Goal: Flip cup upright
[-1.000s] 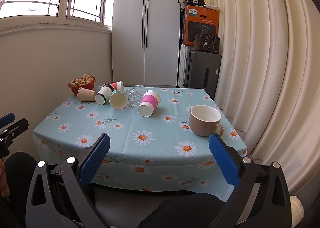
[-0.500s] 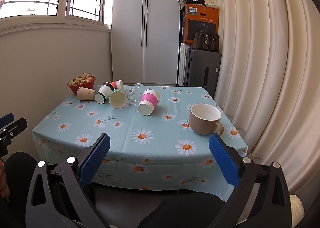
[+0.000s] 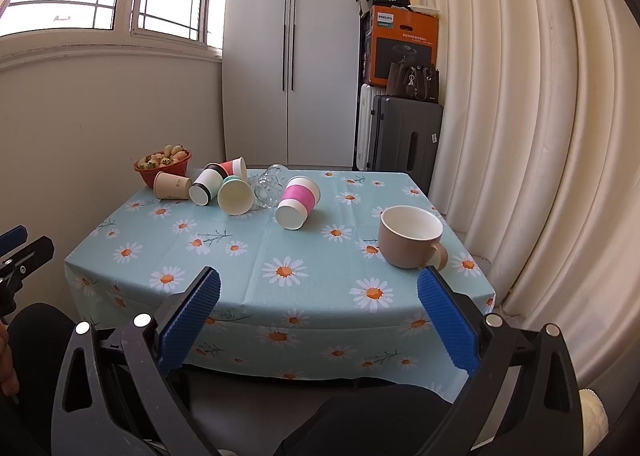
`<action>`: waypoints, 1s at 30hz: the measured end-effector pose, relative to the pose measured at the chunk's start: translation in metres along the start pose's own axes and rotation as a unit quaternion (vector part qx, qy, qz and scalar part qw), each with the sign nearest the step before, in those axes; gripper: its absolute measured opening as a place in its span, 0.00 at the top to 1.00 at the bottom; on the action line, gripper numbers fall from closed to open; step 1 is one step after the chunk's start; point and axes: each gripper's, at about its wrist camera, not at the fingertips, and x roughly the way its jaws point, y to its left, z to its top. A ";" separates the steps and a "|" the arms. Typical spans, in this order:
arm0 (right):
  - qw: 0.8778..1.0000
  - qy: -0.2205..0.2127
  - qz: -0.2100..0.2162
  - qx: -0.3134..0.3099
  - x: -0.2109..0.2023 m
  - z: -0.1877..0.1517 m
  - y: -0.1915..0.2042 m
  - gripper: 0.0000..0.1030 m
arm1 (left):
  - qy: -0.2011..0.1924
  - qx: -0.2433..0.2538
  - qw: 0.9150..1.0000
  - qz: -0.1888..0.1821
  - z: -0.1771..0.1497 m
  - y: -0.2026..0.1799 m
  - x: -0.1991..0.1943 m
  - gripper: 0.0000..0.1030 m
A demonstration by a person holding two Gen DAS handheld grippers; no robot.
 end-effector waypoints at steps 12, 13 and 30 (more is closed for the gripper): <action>1.000 -0.002 0.000 0.001 0.001 -0.001 0.000 0.05 | 0.002 0.001 1.000 -0.003 0.001 0.000 0.001 0.06; 1.000 -0.005 0.000 0.001 0.001 -0.004 0.000 0.05 | 0.002 0.002 1.000 -0.004 0.001 -0.001 0.001 0.06; 0.996 0.053 0.039 0.057 0.023 0.011 -0.009 0.05 | 0.047 -0.026 0.996 -0.074 0.017 -0.003 0.022 0.06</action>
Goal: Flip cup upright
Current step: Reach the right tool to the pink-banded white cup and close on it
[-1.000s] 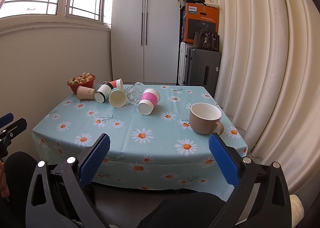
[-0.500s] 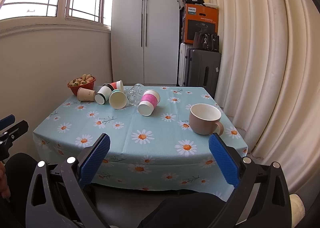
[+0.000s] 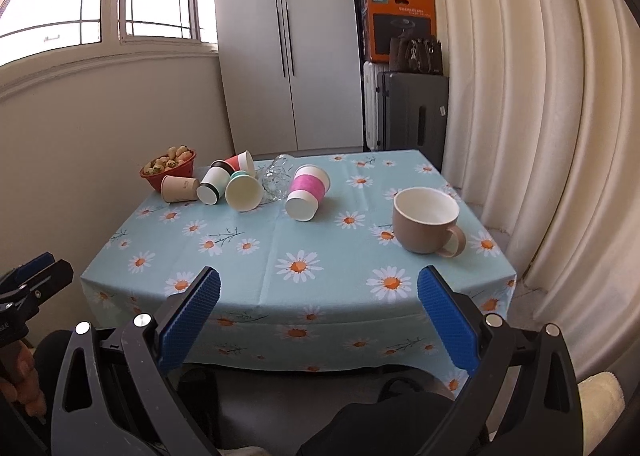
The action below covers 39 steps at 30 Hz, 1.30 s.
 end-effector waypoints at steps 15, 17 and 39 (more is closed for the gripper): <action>0.992 0.098 0.057 0.063 0.119 0.072 -0.023 0.05 | 0.074 -0.035 0.994 -0.071 0.069 0.016 0.111 0.06; 0.990 0.108 0.067 0.066 0.138 0.082 -0.023 0.05 | 0.081 -0.037 0.993 -0.081 0.077 0.017 0.125 0.06; 0.951 0.260 0.121 0.114 0.337 0.128 -0.035 0.18 | 0.186 -0.027 0.972 -0.140 0.101 0.039 0.271 0.06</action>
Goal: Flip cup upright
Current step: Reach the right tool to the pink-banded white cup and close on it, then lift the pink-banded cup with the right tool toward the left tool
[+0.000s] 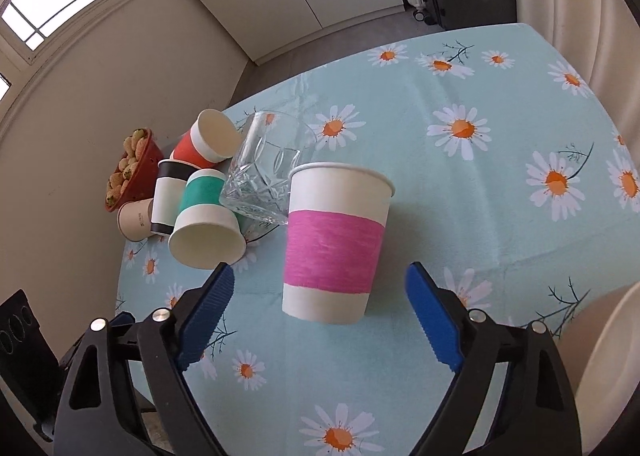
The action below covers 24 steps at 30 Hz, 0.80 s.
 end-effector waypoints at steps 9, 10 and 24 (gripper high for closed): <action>0.999 0.045 -0.012 0.009 0.035 0.018 -0.010 0.25 | 0.014 -0.008 1.000 -0.027 0.009 0.011 0.021 0.06; 0.999 0.044 -0.011 0.011 0.036 0.020 -0.011 0.25 | 0.015 -0.007 1.000 -0.026 0.010 0.011 0.025 0.06; 0.997 0.069 0.020 0.017 0.034 0.017 -0.002 0.36 | 0.012 -0.045 0.997 -0.063 0.006 0.024 0.014 0.06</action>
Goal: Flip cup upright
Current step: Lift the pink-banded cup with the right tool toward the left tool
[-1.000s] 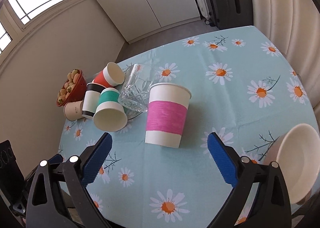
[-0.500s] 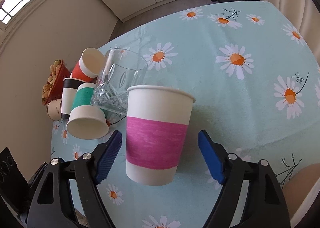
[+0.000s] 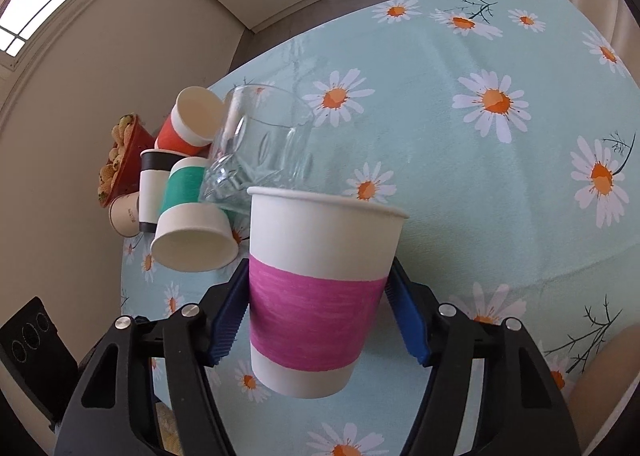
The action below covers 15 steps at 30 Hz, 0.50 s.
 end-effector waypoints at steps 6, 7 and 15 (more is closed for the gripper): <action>0.999 0.018 -0.003 -0.045 -0.013 -0.023 0.029 0.36 | -0.002 -0.001 1.000 0.007 -0.012 -0.007 -0.020 0.06; 0.999 0.022 -0.001 -0.048 -0.013 -0.027 0.031 0.36 | -0.003 -0.001 1.000 0.007 -0.014 -0.008 -0.023 0.06; 0.995 0.062 0.003 -0.073 -0.011 -0.067 0.053 0.36 | -0.005 -0.003 1.000 0.009 -0.041 -0.015 -0.047 0.06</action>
